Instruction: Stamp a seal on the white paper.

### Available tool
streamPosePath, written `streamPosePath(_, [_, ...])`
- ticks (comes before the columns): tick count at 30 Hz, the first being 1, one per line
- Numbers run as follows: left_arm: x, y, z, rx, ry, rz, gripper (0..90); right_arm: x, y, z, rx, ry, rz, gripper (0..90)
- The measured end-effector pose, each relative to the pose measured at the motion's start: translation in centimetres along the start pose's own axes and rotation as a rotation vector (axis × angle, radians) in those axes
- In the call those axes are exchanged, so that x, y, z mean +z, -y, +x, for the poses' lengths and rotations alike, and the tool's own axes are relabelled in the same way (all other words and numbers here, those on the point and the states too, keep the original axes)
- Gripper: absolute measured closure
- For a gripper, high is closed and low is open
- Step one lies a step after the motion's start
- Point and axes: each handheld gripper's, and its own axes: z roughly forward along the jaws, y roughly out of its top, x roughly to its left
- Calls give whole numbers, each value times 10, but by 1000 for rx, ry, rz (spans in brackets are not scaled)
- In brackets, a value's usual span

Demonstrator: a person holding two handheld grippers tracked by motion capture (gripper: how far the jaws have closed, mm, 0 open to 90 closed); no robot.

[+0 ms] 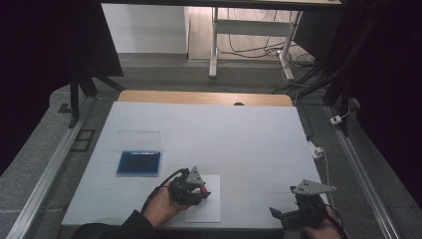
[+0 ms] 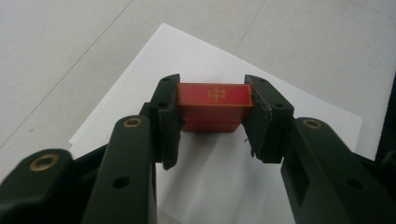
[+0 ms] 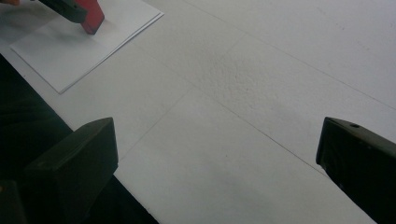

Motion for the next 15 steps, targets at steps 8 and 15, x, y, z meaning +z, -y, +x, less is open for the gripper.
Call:
streamPosePath(8, [4, 0, -4, 23, -33, 38, 583, 0, 0, 0, -1, 2, 2, 0])
streamPosePath(15, [4, -3, -5, 23, -41, 50, 585, 0, 0, 0, -3, 3, 3, 0])
